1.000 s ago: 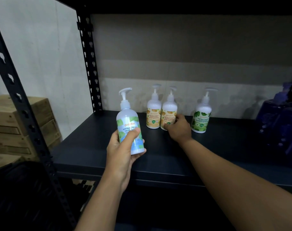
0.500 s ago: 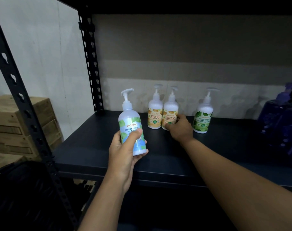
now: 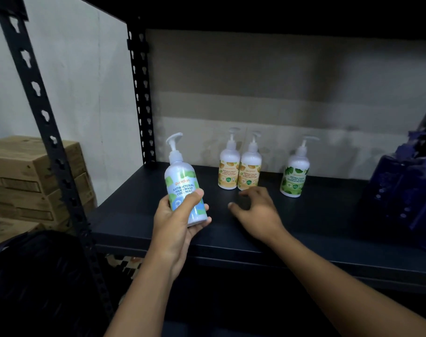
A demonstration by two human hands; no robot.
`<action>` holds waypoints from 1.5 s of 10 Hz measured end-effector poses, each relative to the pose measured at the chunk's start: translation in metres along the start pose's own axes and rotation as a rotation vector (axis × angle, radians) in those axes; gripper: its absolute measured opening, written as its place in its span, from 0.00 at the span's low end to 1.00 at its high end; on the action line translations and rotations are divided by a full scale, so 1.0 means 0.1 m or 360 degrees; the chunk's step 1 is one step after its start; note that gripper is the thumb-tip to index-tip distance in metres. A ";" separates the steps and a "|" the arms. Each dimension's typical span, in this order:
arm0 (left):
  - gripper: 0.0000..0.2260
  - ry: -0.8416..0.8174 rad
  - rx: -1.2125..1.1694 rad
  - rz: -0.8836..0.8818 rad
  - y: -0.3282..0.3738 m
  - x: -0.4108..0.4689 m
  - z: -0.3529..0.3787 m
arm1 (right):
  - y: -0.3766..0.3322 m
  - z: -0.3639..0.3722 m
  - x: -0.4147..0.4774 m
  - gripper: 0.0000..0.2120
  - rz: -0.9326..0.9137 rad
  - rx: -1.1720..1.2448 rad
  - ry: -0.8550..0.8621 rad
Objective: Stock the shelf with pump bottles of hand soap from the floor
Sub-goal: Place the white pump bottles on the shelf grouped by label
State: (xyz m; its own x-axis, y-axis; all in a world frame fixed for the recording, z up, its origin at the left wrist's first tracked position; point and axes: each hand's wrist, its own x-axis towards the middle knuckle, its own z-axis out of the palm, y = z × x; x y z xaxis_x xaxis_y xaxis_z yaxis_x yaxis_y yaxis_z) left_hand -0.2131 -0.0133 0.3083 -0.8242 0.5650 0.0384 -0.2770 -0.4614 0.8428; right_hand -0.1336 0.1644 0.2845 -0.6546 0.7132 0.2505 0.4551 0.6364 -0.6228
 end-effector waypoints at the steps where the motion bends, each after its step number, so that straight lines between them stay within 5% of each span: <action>1: 0.26 0.0084 0.0120 0.0054 0.04 -0.03 -0.11 | -0.18 0.09 -0.08 0.30 -0.0134 -0.0177 -0.0167; 3: 0.17 0.0210 0.0504 0.0290 0.20 -0.05 -0.41 | -0.45 0.28 -0.05 0.35 -0.0173 -0.0618 -0.0537; 7: 0.14 0.0191 0.1251 0.0479 0.41 0.50 -0.83 | -0.46 0.28 -0.05 0.35 -0.0136 -0.0778 -0.0632; 12: 0.28 0.0131 0.1588 0.0455 0.33 0.78 -0.89 | -0.46 0.30 -0.05 0.35 -0.0119 -0.0779 -0.0610; 15: 0.27 0.0243 0.1725 0.0454 0.30 0.85 -0.97 | -0.49 0.27 -0.06 0.35 -0.0120 -0.0770 -0.0618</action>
State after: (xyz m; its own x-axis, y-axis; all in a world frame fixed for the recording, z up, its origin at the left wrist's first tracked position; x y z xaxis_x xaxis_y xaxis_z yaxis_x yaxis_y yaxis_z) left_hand -0.3396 -0.0450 0.2846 -0.8611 0.4103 0.3003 0.4438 0.3185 0.8376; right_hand -0.1681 0.1208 0.2930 -0.8259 0.5602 -0.0635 0.5613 0.8067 -0.1848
